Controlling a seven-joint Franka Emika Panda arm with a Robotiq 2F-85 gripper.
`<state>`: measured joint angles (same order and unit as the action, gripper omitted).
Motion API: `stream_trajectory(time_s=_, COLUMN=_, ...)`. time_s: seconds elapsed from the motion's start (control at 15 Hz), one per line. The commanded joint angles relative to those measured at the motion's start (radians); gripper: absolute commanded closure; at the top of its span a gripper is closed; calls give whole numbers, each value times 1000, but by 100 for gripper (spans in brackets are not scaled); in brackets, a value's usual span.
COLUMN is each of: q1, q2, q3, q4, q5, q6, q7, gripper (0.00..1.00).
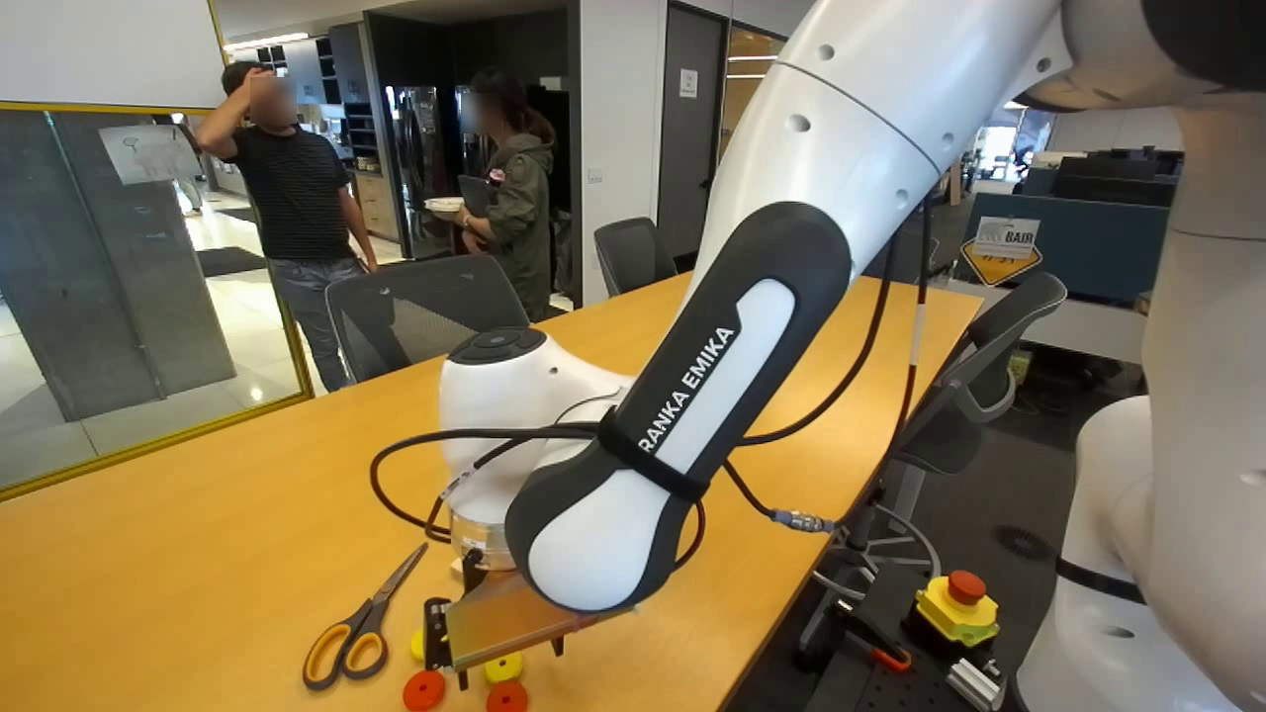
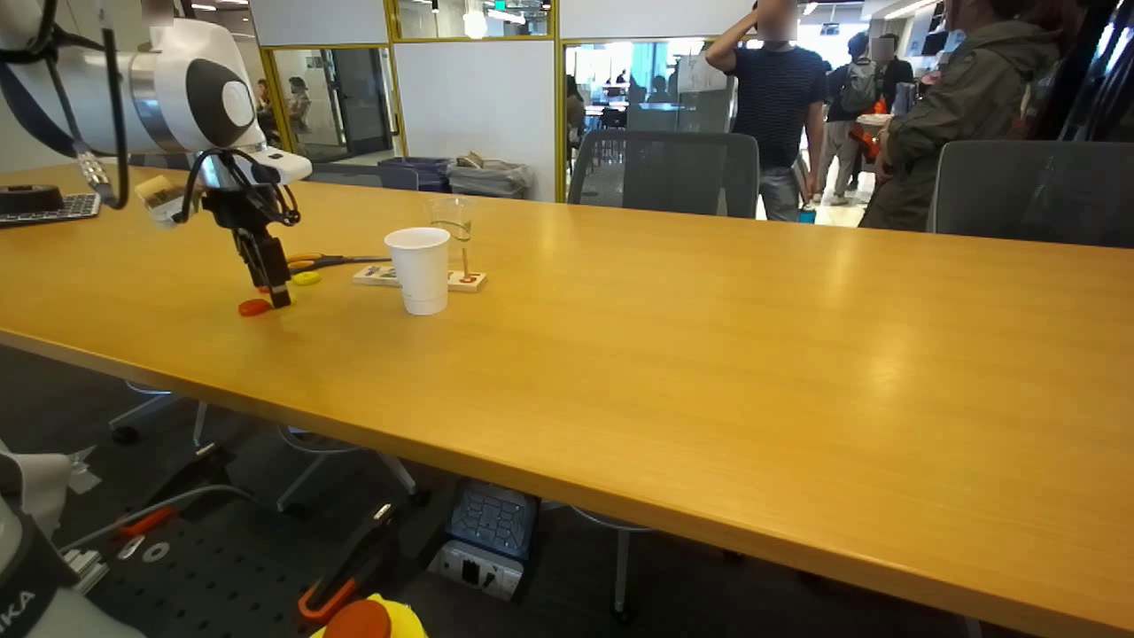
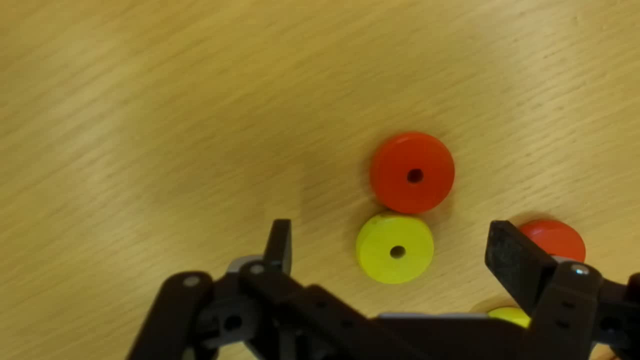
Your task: Pick up the orange and yellow objects from the table and put them in the two cups
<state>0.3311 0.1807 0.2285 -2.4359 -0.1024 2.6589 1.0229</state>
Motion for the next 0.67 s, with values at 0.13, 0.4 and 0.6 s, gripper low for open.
stream_trajectory(time_s=0.13, q1=27, q2=38, q3=-49, q4=50, q5=-63, q6=-8, q7=67, gripper=0)
stream_trajectory(time_s=0.4, q1=31, q2=53, q3=-64, q4=60, q5=-62, q6=-13, q7=72, gripper=0)
stream_trajectory(time_s=0.6, q1=35, q2=55, q3=-71, q4=61, q5=-61, q6=-17, q7=76, gripper=0)
